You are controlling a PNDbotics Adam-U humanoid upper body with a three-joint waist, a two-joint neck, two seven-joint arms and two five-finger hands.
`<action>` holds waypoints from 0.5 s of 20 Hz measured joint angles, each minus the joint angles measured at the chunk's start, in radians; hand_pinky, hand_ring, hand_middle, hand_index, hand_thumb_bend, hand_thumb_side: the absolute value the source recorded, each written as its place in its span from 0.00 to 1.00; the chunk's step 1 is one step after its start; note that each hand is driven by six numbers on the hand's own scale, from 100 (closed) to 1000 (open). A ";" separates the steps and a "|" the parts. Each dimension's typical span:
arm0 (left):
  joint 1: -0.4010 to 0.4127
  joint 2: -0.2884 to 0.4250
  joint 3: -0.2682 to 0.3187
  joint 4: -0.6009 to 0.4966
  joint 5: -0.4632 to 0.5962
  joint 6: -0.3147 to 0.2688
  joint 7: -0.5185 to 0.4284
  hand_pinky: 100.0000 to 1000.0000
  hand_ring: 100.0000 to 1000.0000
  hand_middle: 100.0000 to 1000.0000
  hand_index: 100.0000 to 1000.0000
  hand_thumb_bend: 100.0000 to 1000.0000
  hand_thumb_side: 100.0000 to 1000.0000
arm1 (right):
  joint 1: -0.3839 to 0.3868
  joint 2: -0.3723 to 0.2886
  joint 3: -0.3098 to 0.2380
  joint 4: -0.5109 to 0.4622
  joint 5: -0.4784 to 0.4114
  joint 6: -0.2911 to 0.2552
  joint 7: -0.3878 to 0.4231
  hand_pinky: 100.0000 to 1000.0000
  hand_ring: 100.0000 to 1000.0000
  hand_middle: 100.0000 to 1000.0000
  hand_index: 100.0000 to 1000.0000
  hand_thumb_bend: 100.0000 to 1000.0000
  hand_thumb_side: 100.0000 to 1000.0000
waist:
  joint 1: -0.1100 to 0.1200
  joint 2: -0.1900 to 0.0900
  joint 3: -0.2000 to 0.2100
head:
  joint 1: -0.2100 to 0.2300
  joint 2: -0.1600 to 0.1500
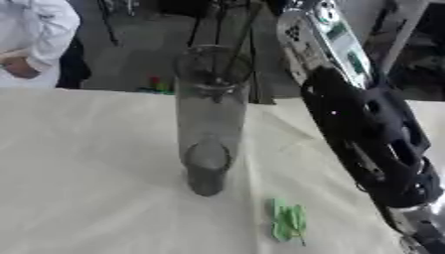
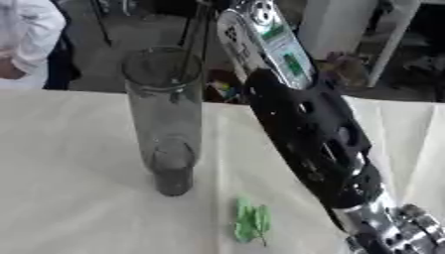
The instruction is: Arrange flowers into the vase.
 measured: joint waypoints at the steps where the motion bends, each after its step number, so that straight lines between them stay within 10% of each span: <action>1: -0.001 0.000 0.000 0.000 0.000 0.000 0.000 0.82 0.94 0.88 0.94 0.00 1.00 | 0.002 0.000 0.000 0.004 0.005 0.002 -0.002 0.00 0.00 0.00 0.00 0.00 0.71 | -0.001 0.000 0.000 | 0.000 0.000; 10: -0.007 -0.003 0.000 0.000 0.001 -0.002 0.002 0.82 0.94 0.88 0.94 0.00 1.00 | 0.008 0.000 0.010 0.020 0.017 0.026 -0.007 0.00 0.00 0.00 0.00 0.00 0.73 | -0.010 0.006 0.010 | 0.001 -0.009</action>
